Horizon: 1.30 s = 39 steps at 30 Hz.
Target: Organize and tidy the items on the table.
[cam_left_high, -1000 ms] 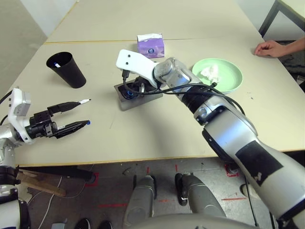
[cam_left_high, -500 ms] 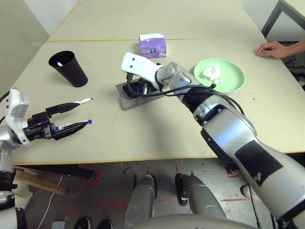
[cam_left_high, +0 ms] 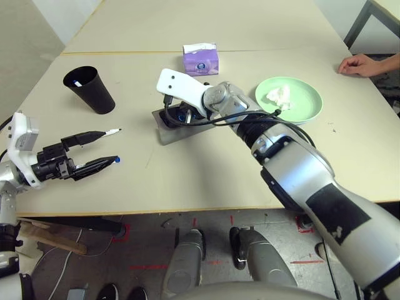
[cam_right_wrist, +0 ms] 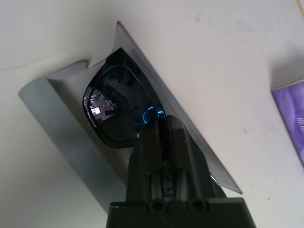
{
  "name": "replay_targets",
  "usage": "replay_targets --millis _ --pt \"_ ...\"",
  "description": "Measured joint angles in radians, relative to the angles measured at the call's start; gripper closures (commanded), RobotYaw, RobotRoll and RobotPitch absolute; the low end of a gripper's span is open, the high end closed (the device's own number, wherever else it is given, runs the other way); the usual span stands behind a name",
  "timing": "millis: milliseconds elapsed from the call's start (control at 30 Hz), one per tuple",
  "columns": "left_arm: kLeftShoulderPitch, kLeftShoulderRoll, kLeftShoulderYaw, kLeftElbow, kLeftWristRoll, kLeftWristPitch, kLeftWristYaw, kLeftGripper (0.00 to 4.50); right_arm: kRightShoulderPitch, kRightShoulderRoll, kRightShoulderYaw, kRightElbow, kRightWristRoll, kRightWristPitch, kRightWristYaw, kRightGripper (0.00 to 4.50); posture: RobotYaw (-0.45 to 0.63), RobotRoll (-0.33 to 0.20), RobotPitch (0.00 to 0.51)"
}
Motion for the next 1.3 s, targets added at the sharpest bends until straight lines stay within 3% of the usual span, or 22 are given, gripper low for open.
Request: replay_targets --millis 533,667,967,1300 --pt "-0.057 -0.024 -0.013 0.097 0.03 -0.057 -0.035 0.0 0.055 -0.001 0.001 -0.067 -0.005 0.076 0.078 4.48 0.1 0.0 0.193" --pt "-0.059 -0.029 -0.015 0.093 0.032 -0.056 -0.033 0.0 0.055 -0.001 0.0 -0.076 -0.005 0.092 0.089 3.28 0.1 0.0 0.192" --pt "-0.063 -0.037 -0.023 0.074 0.034 -0.048 -0.017 0.0 0.045 -0.007 -0.009 -0.079 -0.005 0.098 0.092 0.02 0.1 0.0 0.191" --pt "-0.084 -0.046 -0.035 0.075 0.038 -0.046 -0.014 0.0 0.013 -0.044 -0.032 -0.189 0.018 0.181 0.214 0.02 0.07 0.0 0.185"
